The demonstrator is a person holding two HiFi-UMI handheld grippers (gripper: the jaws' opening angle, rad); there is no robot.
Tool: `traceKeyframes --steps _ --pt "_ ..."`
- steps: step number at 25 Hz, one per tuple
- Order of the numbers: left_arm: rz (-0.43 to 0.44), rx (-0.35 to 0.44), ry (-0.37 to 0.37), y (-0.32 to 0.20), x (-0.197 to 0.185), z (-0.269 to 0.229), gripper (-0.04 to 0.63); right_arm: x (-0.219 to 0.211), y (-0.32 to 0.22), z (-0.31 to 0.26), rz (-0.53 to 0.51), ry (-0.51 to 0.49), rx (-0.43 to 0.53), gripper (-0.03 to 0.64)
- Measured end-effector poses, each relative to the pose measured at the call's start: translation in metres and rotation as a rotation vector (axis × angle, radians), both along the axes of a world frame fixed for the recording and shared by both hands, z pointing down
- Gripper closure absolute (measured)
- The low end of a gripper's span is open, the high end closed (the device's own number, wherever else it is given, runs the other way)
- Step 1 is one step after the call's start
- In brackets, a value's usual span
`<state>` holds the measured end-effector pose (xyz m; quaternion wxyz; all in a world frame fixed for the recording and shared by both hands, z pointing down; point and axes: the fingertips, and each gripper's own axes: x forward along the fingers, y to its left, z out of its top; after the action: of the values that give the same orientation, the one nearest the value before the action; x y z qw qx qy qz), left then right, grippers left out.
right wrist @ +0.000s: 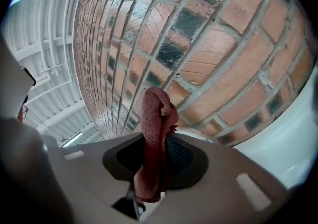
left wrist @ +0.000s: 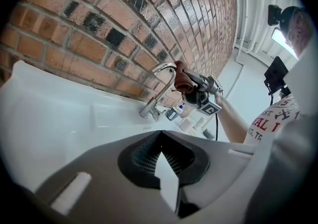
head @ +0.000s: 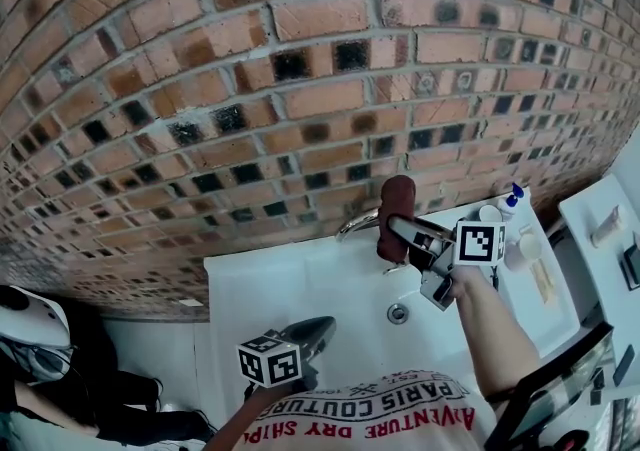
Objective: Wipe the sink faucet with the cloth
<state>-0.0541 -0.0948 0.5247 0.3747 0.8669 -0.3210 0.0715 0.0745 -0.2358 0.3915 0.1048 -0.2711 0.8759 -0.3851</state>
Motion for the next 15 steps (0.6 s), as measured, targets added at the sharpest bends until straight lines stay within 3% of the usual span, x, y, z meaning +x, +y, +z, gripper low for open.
traceKeyframes --steps 10,15 --pt "-0.002 -0.01 -0.003 -0.002 0.0 0.004 0.591 0.03 -0.008 0.029 0.074 -0.018 -0.044 0.523" --pt "0.0 -0.013 -0.002 -0.002 0.0 0.005 0.591 0.045 -0.013 0.061 0.134 -0.022 -0.125 0.522"
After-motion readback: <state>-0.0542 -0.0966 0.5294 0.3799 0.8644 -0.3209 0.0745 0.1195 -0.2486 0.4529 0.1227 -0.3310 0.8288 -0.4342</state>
